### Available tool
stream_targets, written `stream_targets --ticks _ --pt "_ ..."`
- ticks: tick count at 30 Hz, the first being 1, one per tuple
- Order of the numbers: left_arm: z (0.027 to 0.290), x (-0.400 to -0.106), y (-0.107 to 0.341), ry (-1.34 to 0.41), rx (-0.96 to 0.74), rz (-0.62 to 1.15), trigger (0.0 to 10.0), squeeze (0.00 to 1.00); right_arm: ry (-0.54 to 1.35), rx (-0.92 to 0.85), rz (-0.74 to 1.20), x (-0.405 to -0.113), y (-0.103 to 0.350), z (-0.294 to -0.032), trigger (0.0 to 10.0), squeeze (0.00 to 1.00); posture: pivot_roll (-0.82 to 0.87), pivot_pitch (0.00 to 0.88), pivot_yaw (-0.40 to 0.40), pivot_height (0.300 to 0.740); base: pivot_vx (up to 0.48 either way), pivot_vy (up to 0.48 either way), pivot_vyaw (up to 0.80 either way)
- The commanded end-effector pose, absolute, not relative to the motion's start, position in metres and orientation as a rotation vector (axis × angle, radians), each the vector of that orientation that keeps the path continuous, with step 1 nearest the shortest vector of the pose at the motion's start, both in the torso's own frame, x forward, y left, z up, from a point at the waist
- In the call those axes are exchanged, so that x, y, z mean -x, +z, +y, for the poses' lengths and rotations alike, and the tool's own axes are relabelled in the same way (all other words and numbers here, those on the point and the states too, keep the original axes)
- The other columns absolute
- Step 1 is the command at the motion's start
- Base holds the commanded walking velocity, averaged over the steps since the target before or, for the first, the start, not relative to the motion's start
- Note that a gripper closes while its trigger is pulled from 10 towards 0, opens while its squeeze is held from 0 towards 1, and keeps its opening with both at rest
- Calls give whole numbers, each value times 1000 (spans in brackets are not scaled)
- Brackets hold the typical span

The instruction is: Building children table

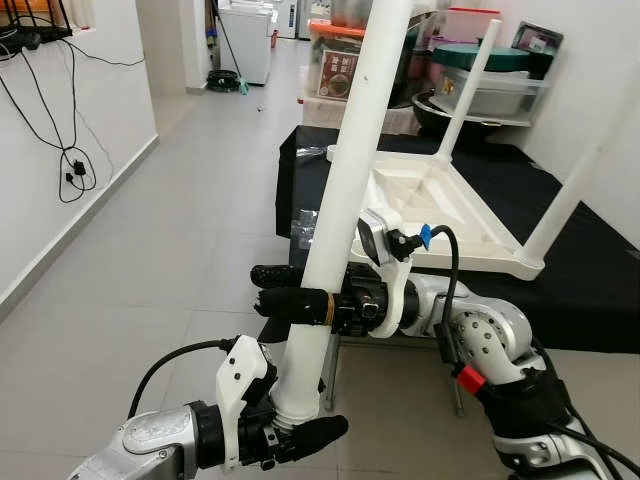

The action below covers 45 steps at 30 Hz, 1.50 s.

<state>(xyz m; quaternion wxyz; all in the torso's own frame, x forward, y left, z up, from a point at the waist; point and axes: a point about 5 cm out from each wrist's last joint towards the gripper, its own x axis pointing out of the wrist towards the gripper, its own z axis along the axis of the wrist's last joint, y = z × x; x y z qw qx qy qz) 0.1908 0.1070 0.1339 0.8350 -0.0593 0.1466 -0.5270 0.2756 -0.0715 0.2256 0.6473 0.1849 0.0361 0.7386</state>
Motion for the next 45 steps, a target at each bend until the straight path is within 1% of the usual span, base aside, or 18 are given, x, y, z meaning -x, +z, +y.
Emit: stream_targets --ticks 1,5,6,8,9,13,14,21,27,29,30,32,33,34,35,36,38,45 --pt "104 -189 127 -1123 148 375 10000 0 1729 -388 76 -271 230 -64 0 0 85 49 -110 740 0 0 0" --pt "105 -189 126 -1113 154 391 10000 0 1729 -390 77 -271 230 -65 0 0 83 48 -109 740 0 0 0" --pt "105 -191 125 -1097 142 385 10000 329 1729 -389 78 -271 230 -65 0 0 85 46 -111 740 0 0 0" --pt "105 -191 125 -1097 142 385 10000 329 1729 -389 78 -271 230 -65 0 0 85 46 -111 740 0 0 0" --pt "105 -191 125 -1090 136 381 10000 1000 1728 -389 80 -271 230 -65 0 0 85 46 -111 740 0 0 0" --pt "110 -192 121 -1061 99 387 10000 1000 1705 -380 74 -274 230 -68 0 0 84 42 -111 740 0 0 0" --pt "113 -192 119 -1053 92 392 10000 0 1693 -377 70 -276 231 -70 0 0 84 42 -111 740 0 0 0" --pt "119 -183 116 -1071 88 433 10000 0 1624 -371 45 -286 232 -76 0 0 86 45 -112 740 0 0 0" --pt "123 -171 110 -1056 74 460 10000 0 1469 -354 1 -306 233 -87 0 0 92 44 -115 740 0 0 0" --pt "123 -174 112 -973 66 404 10000 0 1274 -336 -58 -323 236 -99 0 0 97 40 -118 740 0 0 0" --pt "123 -174 112 -973 66 404 10000 0 1274 -336 -58 -323 236 -99 0 0 97 40 -118 740 0 0 0" --pt "125 -187 120 -797 61 285 10000 0 1012 -319 -126 -340 238 -115 0 0 96 37 -116 740 0 0 0" --pt "125 -187 120 -797 61 285 10000 0 1012 -319 -126 -340 238 -115 0 0 96 37 -116 740 0 0 0" --pt "127 -196 126 -677 45 207 10000 0 854 -278 -161 -347 238 -124 1490 0 97 33 -116 740 0 0 0" --pt "127 -196 126 -677 45 207 10000 0 854 -278 -161 -347 238 -124 1490 0 97 33 -116 740 0 0 0" --pt "129 -209 135 -523 33 123 10000 0 622 -218 -219 -351 240 -136 10000 0 94 31 -114 740 0 0 0" --pt "129 -209 135 -523 33 123 10000 0 622 -218 -219 -351 240 -136 10000 0 94 31 -114 740 0 0 0" --pt "129 -222 149 -344 -9 27 10000 0 385 -130 -310 -336 237 -141 10000 0 87 11 -121 740 0 0 0"
